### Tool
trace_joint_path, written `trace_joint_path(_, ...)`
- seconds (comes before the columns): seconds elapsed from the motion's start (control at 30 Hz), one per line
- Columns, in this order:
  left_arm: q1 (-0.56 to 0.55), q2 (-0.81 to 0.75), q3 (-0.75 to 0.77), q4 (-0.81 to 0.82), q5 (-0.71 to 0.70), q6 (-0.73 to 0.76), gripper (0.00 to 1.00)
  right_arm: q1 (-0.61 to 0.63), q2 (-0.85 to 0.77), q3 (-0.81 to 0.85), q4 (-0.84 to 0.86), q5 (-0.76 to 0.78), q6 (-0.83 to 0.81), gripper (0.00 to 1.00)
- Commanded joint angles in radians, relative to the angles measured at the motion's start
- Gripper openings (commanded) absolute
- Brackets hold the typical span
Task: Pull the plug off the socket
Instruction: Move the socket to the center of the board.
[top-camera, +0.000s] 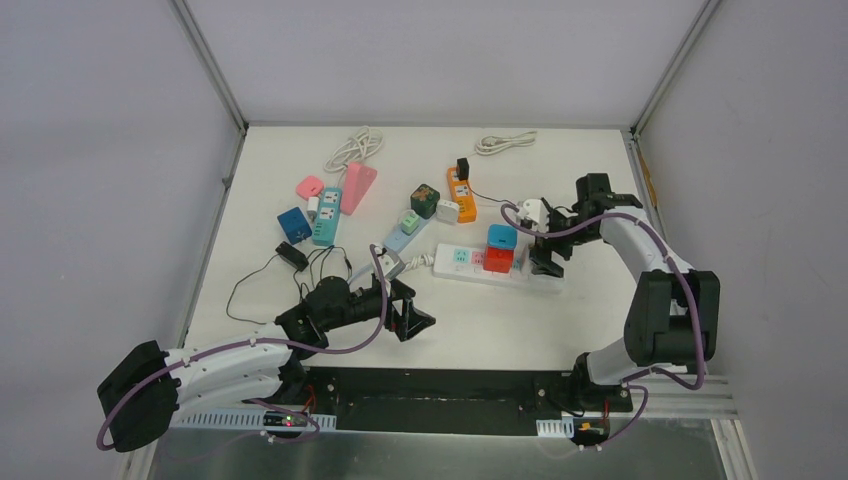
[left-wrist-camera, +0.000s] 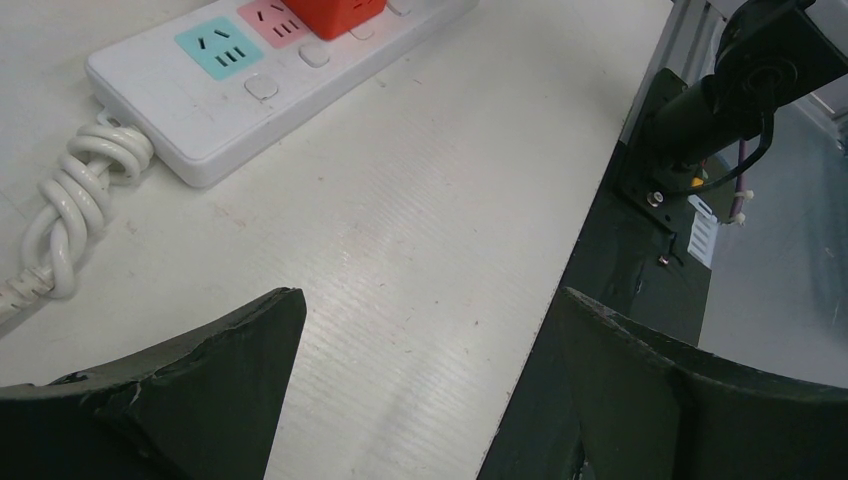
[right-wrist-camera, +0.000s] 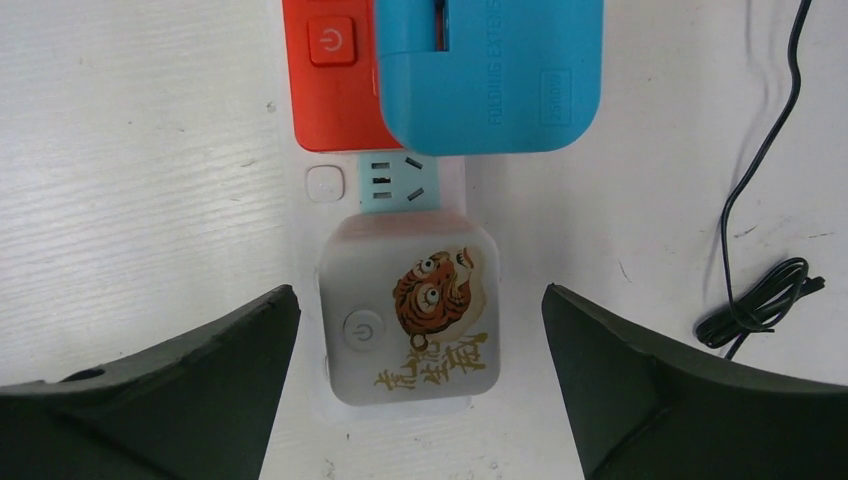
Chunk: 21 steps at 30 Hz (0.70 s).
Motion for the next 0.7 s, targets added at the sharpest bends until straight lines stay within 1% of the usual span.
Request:
trace_joint_path(0.0,0.006,-0.004,-0.011,0.056,0.020,0.025,0.99,0.019,-0.005,-0.008,0.052,0.016,-0.036,0.94)
trace_joint_path(0.2,0.005,0.001,-0.011,0.058,0.022,0.024,0.99,0.029,0.009,-0.028,0.036,0.026,-0.089,0.85)
trace_joint_path(0.53,0.005,-0.005,-0.011,0.056,0.026,0.020,0.99,0.030,0.029,-0.021,-0.010,0.036,-0.125,0.67)
trace_joint_path(0.6,0.005,-0.006,-0.013,0.056,0.026,0.022,0.99,0.031,0.029,-0.021,-0.026,0.036,-0.139,0.61)
trace_joint_path(0.67,0.005,-0.005,-0.012,0.056,0.026,0.022,0.99,0.032,0.027,-0.021,-0.048,0.032,-0.160,0.51)
